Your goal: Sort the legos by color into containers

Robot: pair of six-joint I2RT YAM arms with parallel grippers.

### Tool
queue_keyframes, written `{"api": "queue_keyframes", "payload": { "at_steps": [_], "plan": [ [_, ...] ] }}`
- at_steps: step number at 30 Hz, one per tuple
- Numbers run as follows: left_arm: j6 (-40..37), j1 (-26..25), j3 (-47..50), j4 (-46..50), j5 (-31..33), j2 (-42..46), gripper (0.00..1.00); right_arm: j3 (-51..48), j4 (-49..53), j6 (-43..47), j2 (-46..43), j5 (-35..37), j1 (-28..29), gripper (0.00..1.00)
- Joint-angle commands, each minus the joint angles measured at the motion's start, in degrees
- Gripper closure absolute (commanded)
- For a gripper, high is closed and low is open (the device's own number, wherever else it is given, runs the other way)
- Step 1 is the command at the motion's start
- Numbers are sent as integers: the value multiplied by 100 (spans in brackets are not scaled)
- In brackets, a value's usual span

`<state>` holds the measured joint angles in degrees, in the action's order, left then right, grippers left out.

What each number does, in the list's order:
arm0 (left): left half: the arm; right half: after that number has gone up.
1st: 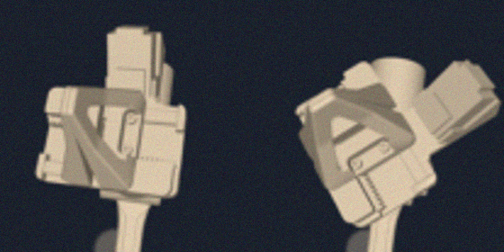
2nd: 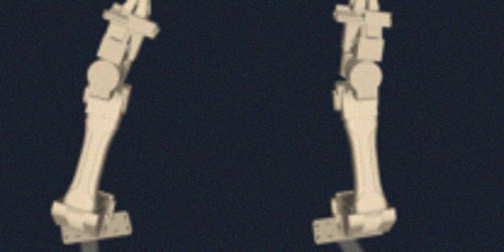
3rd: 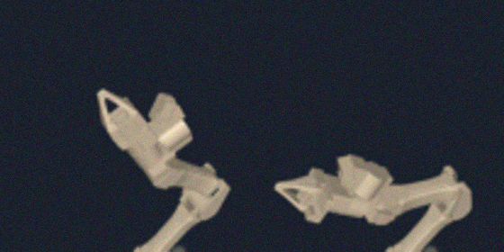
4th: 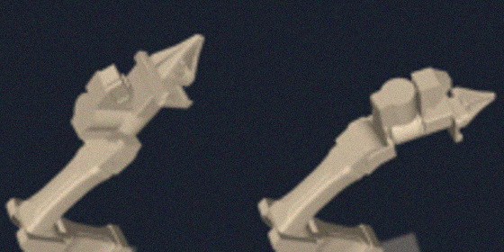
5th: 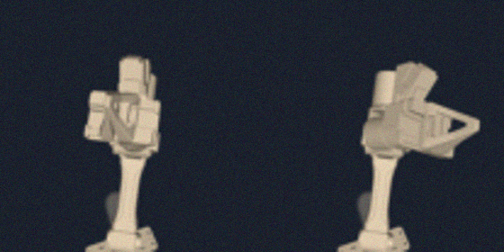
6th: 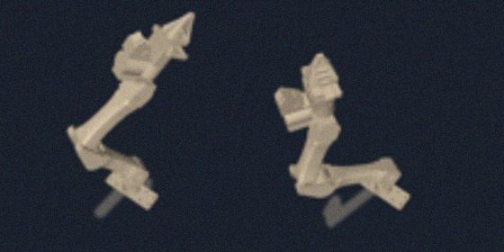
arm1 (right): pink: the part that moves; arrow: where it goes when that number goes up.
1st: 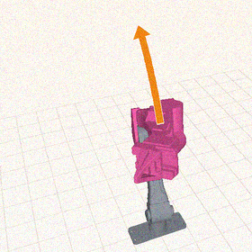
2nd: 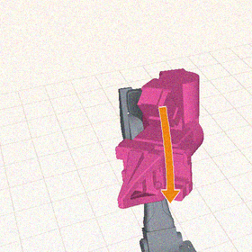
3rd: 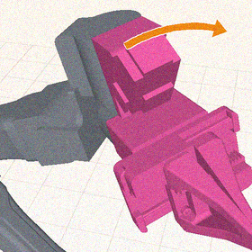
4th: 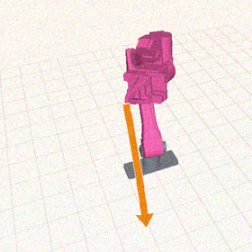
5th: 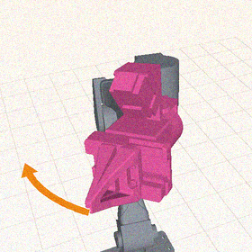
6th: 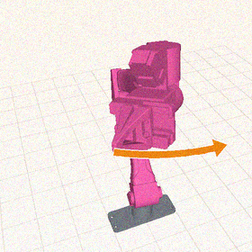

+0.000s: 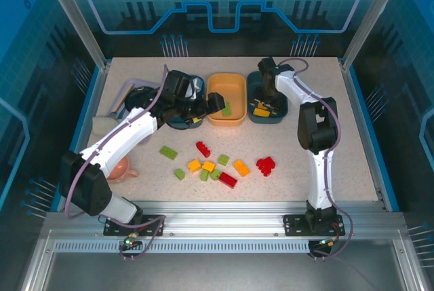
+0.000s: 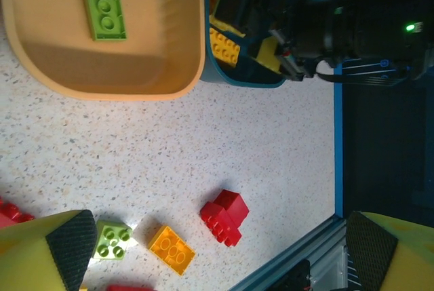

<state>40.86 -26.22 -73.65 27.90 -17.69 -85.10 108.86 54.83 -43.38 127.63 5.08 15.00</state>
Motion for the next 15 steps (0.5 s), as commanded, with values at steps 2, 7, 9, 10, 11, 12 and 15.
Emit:
{"api": "queue_keyframes", "payload": {
  "at_steps": [2, 7, 9, 10, 11, 12, 15],
  "plan": [
    [345, -32, 203, 681, 497, 338, 2, 272, 263, 131, -277, -53, 18, 14],
    [1095, -37, 751, 1000, 758, 452, 4, 52, 80, 414, -1204, 201, 337, 17],
    [1415, -25, 857, 1172, 759, 281, 6, -576, -481, 643, -1868, 234, 635, 18],
    [1589, -32, 886, 1242, 751, 146, 6, -1055, -955, 817, -2264, 127, 807, 18],
    [1703, -33, 903, 1281, 740, 33, 7, -1481, -1394, 988, -2615, -25, 974, 19],
    [1835, -28, 922, 1292, 712, -90, 7, -1984, -1840, 1167, -2991, -151, 1183, 19],
    [2147, -28, 921, 1238, 717, -476, 10, -3070, -2653, 1664, -3780, -456, 1842, 18]
  ]
}}
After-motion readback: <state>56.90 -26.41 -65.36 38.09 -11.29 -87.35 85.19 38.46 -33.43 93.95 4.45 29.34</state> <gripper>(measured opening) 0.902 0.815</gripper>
